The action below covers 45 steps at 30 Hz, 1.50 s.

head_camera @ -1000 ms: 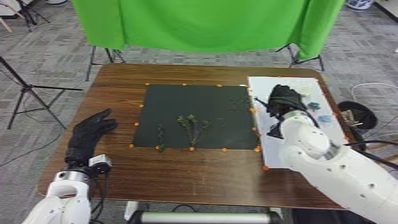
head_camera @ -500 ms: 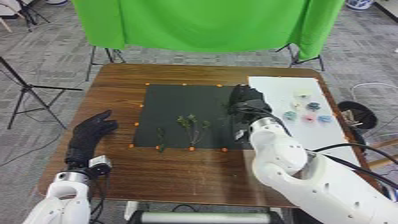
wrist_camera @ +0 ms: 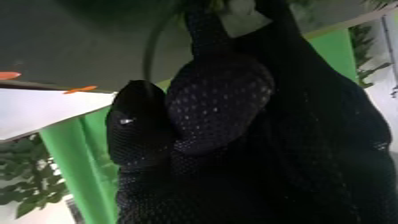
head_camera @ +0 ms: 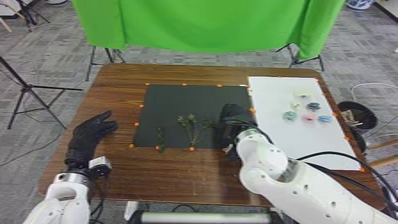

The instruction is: Arrange flowers

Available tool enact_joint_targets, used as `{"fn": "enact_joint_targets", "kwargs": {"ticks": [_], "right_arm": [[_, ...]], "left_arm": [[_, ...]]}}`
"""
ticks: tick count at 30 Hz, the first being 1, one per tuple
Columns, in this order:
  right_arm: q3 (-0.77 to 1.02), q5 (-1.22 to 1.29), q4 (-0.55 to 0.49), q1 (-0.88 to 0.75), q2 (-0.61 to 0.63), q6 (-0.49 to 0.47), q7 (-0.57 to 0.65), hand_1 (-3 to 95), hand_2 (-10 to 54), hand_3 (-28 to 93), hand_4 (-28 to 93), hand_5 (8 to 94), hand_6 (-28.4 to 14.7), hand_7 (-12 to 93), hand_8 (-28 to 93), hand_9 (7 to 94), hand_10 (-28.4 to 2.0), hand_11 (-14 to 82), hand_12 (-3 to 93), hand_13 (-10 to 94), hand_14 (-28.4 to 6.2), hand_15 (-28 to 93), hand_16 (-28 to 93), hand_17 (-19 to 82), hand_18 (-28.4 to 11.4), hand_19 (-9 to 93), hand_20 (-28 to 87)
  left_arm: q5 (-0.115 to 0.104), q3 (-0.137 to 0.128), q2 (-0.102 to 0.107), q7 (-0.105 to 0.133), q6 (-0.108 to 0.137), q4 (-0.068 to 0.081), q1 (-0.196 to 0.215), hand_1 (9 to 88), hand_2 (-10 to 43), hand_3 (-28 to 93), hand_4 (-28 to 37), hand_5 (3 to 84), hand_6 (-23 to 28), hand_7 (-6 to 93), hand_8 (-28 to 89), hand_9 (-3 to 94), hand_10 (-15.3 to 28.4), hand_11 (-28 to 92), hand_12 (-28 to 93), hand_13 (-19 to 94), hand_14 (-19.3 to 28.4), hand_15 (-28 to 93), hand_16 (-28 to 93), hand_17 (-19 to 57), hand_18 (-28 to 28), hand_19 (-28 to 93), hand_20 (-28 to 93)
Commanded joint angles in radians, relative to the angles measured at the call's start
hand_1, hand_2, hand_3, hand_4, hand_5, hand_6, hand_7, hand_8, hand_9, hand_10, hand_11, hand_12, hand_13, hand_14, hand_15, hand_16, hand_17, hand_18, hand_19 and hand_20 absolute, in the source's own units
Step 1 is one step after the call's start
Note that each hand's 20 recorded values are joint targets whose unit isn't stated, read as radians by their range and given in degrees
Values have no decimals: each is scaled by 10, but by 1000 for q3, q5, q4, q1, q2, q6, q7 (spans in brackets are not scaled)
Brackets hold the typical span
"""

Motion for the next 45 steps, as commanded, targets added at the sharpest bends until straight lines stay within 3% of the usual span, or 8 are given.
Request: {"fn": "enact_joint_targets", "kwargs": {"ticks": [1, 18, 36, 45], "right_arm": [[45, 35, 0, -34, 1, 9, 43, 610, -95, 591, -114, 846, -22, 168, 75, 937, -102, 234, 263, 937, -7, 543, 210, 756, -40, 843, 326], [63, 142, -39, -37, -17, 5, 23, 529, -95, 530, -76, 826, -43, 151, 84, 934, -116, 236, 204, 937, -14, 518, 195, 759, -37, 819, 330], [87, 198, -51, -28, -16, 23, 4, 447, -95, 609, -92, 809, -45, 139, 54, 931, -129, 230, 179, 937, -23, 498, 185, 759, -40, 801, 325], [151, 229, -65, -31, -22, 49, -6, 425, -95, 626, -96, 795, -44, 137, 25, 929, -133, 229, 180, 937, -25, 492, 182, 760, -38, 794, 320]], "left_arm": [[2, -6, 0, -18, -16, -2, 19, 259, -26, 737, -239, 492, 20, 136, -76, 516, 138, 204, 121, 424, 165, 238, -25, 106, 114, 48, 184], [5, 1, 7, -25, -32, 0, 12, 257, -32, 737, -235, 492, 21, 134, -76, 515, 137, 204, 121, 424, 166, 237, -24, 105, 115, 50, 183], [6, 1, 10, -26, -34, 1, 13, 259, -36, 735, -233, 491, 22, 134, -75, 516, 137, 204, 122, 424, 165, 237, -23, 104, 116, 51, 182], [7, 15, 9, -28, -38, 6, 4, 260, -36, 733, -233, 491, 22, 134, -75, 516, 137, 204, 122, 425, 165, 236, -24, 103, 116, 50, 181]]}}
